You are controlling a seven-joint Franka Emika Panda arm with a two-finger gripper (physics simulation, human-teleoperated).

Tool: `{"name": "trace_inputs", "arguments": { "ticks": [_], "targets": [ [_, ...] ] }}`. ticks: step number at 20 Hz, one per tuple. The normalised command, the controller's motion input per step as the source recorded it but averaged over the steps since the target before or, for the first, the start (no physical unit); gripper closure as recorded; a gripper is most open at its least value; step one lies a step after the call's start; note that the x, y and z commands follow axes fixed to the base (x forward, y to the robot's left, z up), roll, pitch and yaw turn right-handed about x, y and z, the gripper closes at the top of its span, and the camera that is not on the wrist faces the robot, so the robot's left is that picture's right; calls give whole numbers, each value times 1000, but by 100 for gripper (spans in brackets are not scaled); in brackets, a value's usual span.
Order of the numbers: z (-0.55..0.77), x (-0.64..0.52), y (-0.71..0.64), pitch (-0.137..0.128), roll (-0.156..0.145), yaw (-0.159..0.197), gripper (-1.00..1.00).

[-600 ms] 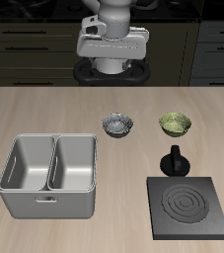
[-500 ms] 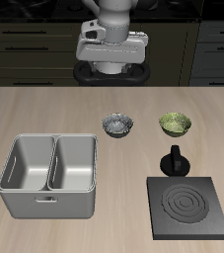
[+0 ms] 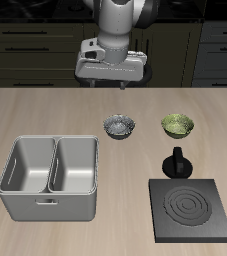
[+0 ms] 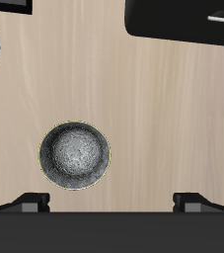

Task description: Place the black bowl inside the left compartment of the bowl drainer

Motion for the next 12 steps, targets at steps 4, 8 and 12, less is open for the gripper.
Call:
{"name": "trace_inputs", "arguments": {
  "ticks": [4,8,12],
  "targets": [
    [-401,25,-41,65,-1,-35,-100],
    [-395,-5,21,59,3,-25,-100],
    [-170,0,6,21,-3,-1,-100]
  ]
}}
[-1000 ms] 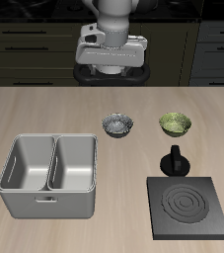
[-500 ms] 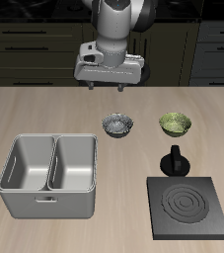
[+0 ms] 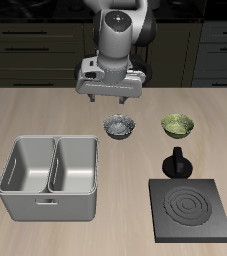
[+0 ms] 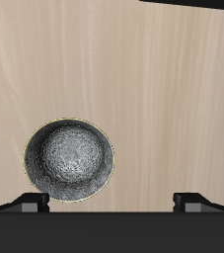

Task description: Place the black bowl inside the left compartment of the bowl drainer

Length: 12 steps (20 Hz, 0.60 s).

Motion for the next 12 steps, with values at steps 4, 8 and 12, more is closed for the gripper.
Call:
{"name": "trace_inputs", "arguments": {
  "ticks": [4,8,12],
  "targets": [
    [-262,-26,-24,45,0,-18,-100],
    [-255,-31,36,40,4,0,-100],
    [-248,-12,75,11,-6,14,-100]
  ]
}}
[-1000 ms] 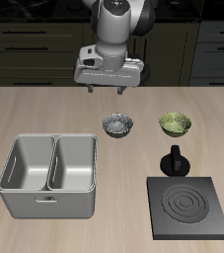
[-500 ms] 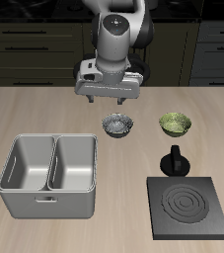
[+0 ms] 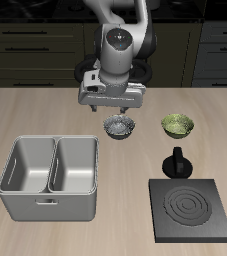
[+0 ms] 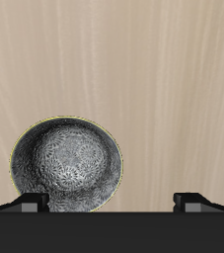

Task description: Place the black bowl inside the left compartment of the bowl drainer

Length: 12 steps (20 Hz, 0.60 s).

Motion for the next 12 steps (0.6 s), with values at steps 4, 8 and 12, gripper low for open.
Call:
{"name": "trace_inputs", "arguments": {
  "ticks": [4,8,12],
  "targets": [
    [-175,-18,42,13,11,-4,-100],
    [-148,30,-1,-3,-11,9,-100],
    [-206,62,-66,40,-7,-17,-100]
  ]
}}
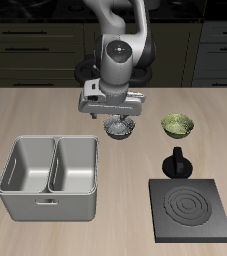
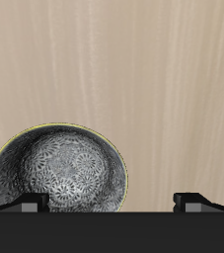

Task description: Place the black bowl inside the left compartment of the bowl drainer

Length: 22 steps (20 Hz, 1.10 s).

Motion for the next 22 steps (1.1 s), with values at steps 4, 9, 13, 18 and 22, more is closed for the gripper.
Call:
{"name": "trace_inputs", "arguments": {
  "ticks": [4,9,13,18,22],
  "targets": [
    [-142,54,-57,34,-14,-4,-100],
    [-251,-8,-21,48,-6,-2,-100],
    [-203,-70,-30,32,-5,1,-100],
    [-216,-61,-23,43,-2,1,-100],
    [-240,-25,-17,50,28,-24,-100]
  ]
}}
